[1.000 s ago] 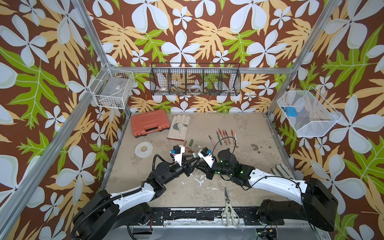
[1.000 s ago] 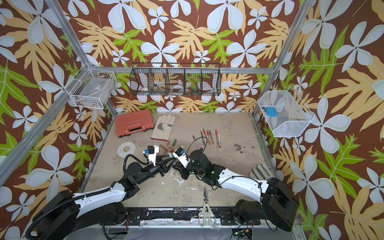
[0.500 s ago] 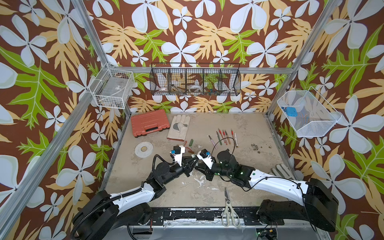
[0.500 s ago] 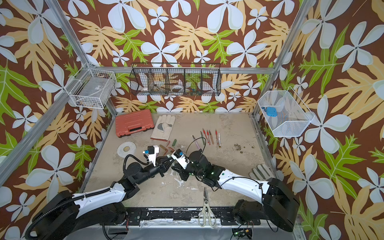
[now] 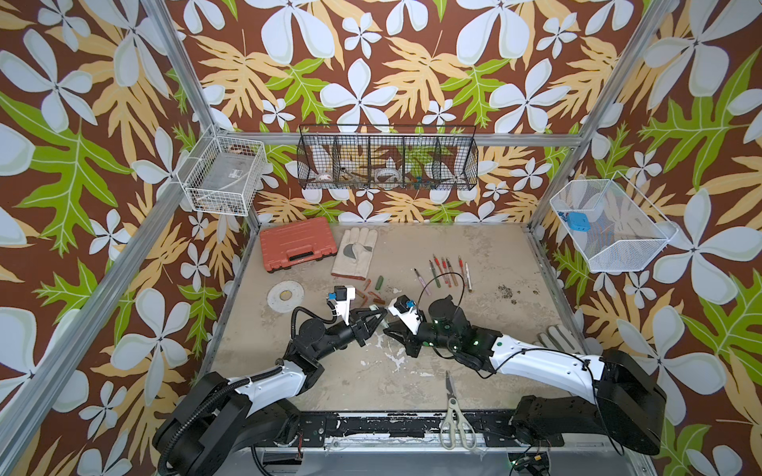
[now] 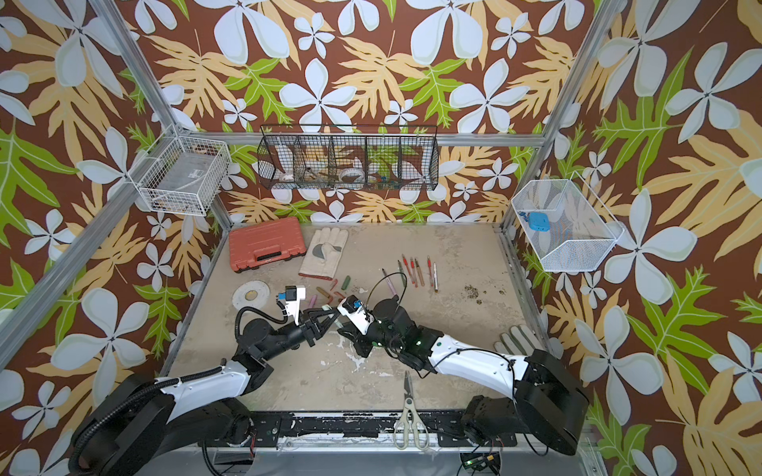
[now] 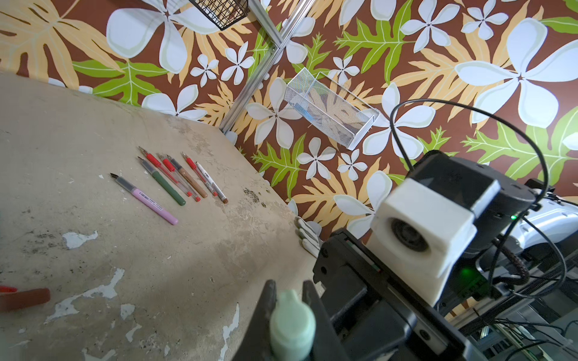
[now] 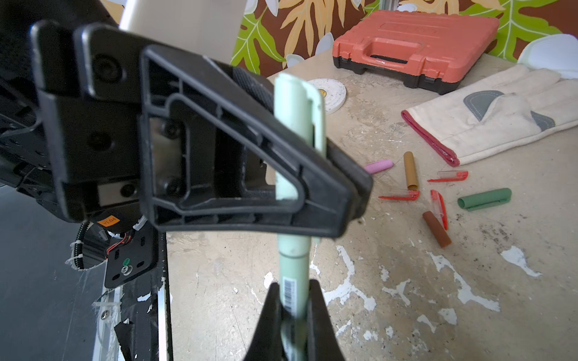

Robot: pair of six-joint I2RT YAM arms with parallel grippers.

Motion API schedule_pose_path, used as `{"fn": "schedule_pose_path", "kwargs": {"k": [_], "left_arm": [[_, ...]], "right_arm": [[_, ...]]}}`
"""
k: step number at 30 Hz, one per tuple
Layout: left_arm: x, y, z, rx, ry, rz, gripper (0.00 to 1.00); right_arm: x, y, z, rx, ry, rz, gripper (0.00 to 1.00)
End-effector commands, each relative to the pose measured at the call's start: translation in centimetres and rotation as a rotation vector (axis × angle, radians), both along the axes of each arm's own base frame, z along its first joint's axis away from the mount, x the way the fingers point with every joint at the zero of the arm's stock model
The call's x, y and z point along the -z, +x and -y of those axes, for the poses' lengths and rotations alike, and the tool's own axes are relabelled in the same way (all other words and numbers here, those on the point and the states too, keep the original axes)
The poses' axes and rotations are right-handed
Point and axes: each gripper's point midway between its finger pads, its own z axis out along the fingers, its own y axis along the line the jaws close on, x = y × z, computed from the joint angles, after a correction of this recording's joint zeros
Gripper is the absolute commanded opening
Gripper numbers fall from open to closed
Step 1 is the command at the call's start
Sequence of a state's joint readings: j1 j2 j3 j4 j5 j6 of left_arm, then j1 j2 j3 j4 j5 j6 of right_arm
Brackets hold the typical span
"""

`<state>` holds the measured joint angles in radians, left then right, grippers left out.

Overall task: Remove pen caps from pens
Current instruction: Open the pen cap on the pen.

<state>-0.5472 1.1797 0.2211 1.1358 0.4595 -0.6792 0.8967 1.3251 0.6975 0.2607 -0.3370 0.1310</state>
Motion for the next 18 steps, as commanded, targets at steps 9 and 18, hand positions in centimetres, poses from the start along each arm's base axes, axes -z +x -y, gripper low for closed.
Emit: {"fn": "schedule_pose_path", "kwargs": {"k": [9,18], "left_arm": [[-1.0,1.9,-2.7,-0.185,0.0,0.05,0.0],[-1.5,2.1,-3.8,-0.248,0.011,0.066,0.0]], "right_arm": [[2.6,-0.9,0.2,-0.022,-0.062,-0.087,0.0],[3.2,0.1,0.8,0.045,-0.086,-0.085,0.0]]}}
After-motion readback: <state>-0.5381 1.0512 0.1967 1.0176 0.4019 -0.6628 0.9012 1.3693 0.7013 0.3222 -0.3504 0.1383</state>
